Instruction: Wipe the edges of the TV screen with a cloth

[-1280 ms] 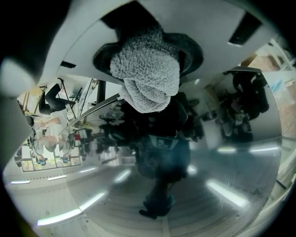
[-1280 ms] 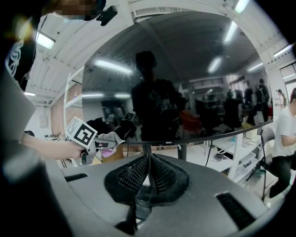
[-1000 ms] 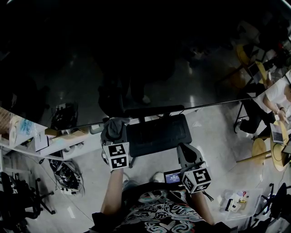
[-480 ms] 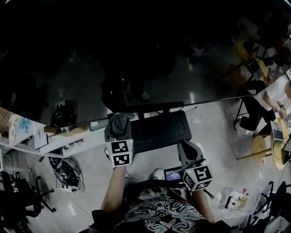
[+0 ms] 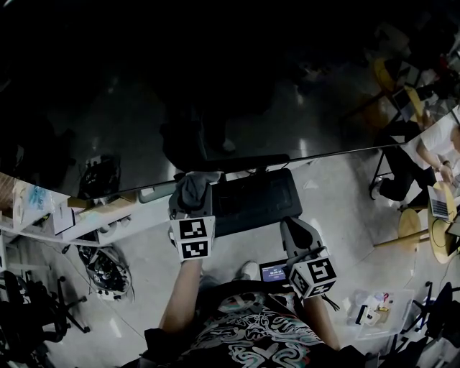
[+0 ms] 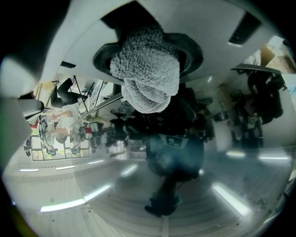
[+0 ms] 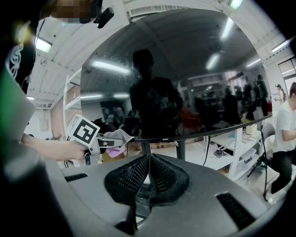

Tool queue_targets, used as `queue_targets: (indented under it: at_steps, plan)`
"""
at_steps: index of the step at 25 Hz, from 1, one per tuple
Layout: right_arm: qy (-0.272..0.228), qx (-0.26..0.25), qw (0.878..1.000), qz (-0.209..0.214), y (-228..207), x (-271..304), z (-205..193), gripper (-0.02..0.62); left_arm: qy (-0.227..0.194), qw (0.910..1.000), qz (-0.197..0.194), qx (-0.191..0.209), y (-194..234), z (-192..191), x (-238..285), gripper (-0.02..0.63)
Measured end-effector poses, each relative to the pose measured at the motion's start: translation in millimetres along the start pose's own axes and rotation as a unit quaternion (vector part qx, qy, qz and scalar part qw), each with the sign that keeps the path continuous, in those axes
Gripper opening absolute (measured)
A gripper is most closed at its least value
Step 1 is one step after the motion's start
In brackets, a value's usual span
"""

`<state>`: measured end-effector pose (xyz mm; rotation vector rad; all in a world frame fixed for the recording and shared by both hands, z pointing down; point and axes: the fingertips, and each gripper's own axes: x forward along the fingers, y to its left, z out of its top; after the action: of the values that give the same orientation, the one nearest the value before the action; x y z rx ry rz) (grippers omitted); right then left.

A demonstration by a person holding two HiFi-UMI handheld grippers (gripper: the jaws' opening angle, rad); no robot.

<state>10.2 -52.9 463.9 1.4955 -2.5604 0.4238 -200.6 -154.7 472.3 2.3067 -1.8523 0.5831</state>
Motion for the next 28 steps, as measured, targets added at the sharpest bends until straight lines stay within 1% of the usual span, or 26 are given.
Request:
queue_targets:
  at_steps: [7,18,28]
  plan:
    - [-0.001,0.008,1.0,-0.006,-5,-2,-2,0.035,-0.003,0.9998,-0.017,-0.001,-14,2,3,0.196]
    - [-0.002,0.014,1.0,-0.017,-15,-5,-4,0.035,0.0,0.9989,-0.045,0.013,-38,9,12,0.196]
    - [-0.009,0.021,0.999,-0.031,-23,-10,-2,0.035,-0.001,0.9977,-0.066,0.014,-54,13,17,0.196]
